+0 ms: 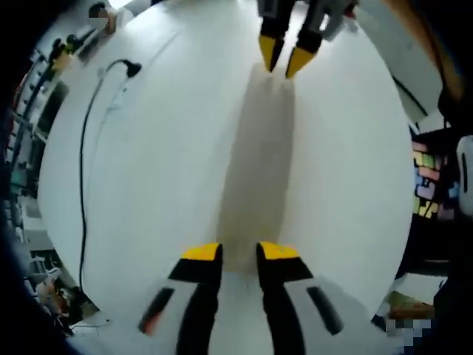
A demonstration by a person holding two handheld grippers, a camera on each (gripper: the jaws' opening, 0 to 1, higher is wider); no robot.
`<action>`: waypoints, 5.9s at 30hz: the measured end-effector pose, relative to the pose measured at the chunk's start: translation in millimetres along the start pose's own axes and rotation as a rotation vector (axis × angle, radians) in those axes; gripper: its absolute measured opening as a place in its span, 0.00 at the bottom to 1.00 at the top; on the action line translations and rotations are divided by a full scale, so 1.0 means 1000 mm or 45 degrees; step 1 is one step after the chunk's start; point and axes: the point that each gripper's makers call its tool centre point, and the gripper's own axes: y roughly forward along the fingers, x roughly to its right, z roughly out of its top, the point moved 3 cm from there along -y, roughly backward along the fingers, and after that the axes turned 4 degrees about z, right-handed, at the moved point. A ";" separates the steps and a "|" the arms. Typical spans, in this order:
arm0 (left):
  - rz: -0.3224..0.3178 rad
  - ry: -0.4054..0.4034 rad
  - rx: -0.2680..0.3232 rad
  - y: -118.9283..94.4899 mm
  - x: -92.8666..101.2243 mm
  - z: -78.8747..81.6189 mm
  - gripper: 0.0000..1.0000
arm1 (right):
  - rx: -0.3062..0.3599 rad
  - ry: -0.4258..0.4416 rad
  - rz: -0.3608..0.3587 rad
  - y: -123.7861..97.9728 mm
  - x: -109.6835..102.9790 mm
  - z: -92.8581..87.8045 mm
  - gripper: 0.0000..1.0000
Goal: Arrange the utensils inside the cutlery case until each visible utensil rests in its matching compartment.
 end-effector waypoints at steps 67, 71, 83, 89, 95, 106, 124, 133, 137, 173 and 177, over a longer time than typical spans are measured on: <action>-0.075 0.094 0.174 0.031 0.013 -0.001 0.44 | 0.107 -0.360 0.120 0.040 0.004 0.005 0.43; -0.059 0.105 0.193 0.027 0.011 0.003 0.44 | 0.097 -0.348 0.106 0.037 0.007 0.003 0.43; -0.036 0.114 0.269 -0.007 0.016 0.011 0.44 | 0.181 -0.352 0.081 0.002 -0.010 0.002 0.43; -0.020 0.122 0.292 -0.020 0.029 0.017 0.44 | 0.188 -0.363 0.062 -0.016 -0.012 0.001 0.43; -0.024 0.126 0.293 -0.019 0.057 0.023 0.44 | 0.218 -0.363 0.049 -0.028 -0.021 -0.006 0.43; -0.042 0.136 0.274 -0.005 0.079 0.021 0.44 | 0.219 -0.379 0.020 -0.027 -0.059 -0.029 0.43; -0.074 0.205 0.218 0.016 0.104 0.013 0.43 | 0.209 -0.304 0.084 0.002 -0.080 -0.053 0.43; -0.075 0.217 0.208 0.020 0.119 0.019 0.43 | 0.216 -0.280 0.091 0.011 -0.085 -0.062 0.43; -0.069 0.224 0.198 0.021 0.123 0.018 0.43 | 0.202 -0.267 0.098 0.018 -0.084 -0.064 0.43; -0.089 0.174 0.299 -0.001 0.126 0.002 0.47 | 0.509 -0.057 -0.107 -0.047 -0.088 -0.060 0.43; -0.046 0.107 0.388 -0.018 0.121 0.002 0.45 | 0.650 0.104 -0.224 -0.068 -0.073 -0.065 0.42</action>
